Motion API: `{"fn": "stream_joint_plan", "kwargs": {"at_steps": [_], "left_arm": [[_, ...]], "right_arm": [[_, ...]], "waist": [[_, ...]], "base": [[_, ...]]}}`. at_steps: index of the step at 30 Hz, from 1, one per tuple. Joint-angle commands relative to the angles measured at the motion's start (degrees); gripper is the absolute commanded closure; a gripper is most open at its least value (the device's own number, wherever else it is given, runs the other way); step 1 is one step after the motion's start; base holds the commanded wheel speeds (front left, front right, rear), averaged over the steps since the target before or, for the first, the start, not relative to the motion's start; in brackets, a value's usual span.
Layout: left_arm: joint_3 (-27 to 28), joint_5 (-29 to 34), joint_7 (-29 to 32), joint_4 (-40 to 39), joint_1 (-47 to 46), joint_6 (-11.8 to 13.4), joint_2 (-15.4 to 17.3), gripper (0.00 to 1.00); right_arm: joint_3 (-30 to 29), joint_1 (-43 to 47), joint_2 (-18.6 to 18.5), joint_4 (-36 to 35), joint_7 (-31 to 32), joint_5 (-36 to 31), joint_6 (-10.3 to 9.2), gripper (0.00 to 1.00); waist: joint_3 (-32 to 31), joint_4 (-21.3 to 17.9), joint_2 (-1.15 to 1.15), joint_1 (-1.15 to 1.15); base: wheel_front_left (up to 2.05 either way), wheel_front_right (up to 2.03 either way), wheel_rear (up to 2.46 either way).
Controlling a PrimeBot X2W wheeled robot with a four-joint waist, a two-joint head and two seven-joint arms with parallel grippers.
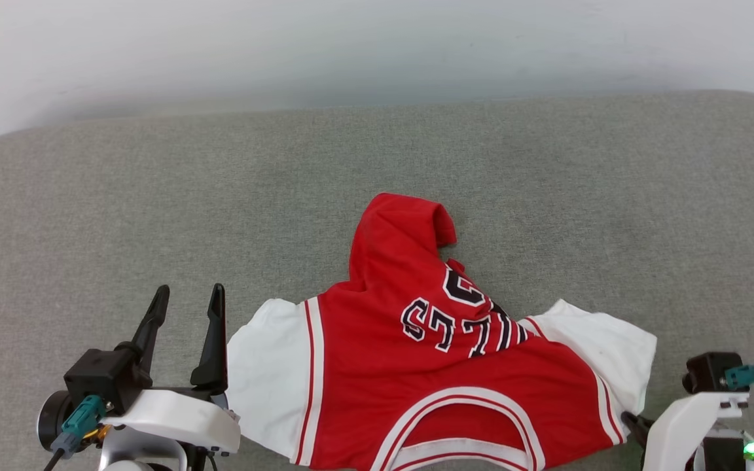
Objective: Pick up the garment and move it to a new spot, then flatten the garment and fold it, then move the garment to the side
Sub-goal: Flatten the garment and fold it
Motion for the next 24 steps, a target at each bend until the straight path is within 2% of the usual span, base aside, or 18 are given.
{"fn": "stream_joint_plan", "kwargs": {"at_steps": [1,2,3,4,7,17,20,24], "left_arm": [[0.1,0.0,0.1,0.2,0.8,-0.1,0.2,0.0],[0.1,-0.1,0.1,0.2,0.9,-0.1,0.3,0.0],[0.1,-0.2,0.2,0.3,0.9,-0.1,0.3,0.0],[0.1,-0.3,0.2,0.4,0.9,-0.1,0.4,0.0],[-0.1,-0.6,0.4,1.0,1.3,-0.2,0.4,0.0],[0.8,-2.4,2.5,2.9,4.3,1.1,1.3,0.0],[1.0,-3.5,4.7,3.1,5.0,1.3,1.9,0.0],[0.8,-5.8,11.3,2.4,5.2,0.8,4.1,0.0]], "right_arm": [[-0.5,1.1,0.9,-0.3,0.1,-0.5,-0.04,1.0],[-0.8,1.6,1.9,-0.3,-0.4,0.1,-0.03,1.0],[-0.9,1.9,2.3,-0.5,-1.2,0.2,-0.03,0.73],[-0.9,2.1,2.4,-0.7,-2.4,-0.3,-0.03,0.0],[-1.0,2.5,3.1,-1.8,-7.0,-1.1,-0.03,0.0],[-3.0,4.6,5.3,-10.7,-28.2,-8.0,-0.03,0.0],[-2.6,5.2,5.9,-12.8,-30.3,-9.2,-0.03,0.0],[-2.0,5.5,6.2,-15.4,-33.2,-9.7,-0.02,0.0]], "waist": [[0.0,-0.1,0.0,0.0],[0.0,-0.3,0.0,0.0],[-0.1,-0.3,0.0,0.0],[-0.2,-0.4,0.0,0.0],[-0.8,-0.3,0.0,0.0],[-4.6,-0.6,0.0,0.0],[-5.4,-0.8,0.0,0.0],[-6.0,-1.3,0.0,0.0]], "base": [[0.0,0.0,0.0],[0.0,0.0,0.0],[0.0,0.0,0.0],[0.0,0.0,0.0],[0.0,0.0,0.0],[0.0,0.0,0.0],[0.0,0.0,0.0],[0.0,0.0,0.0]]}}
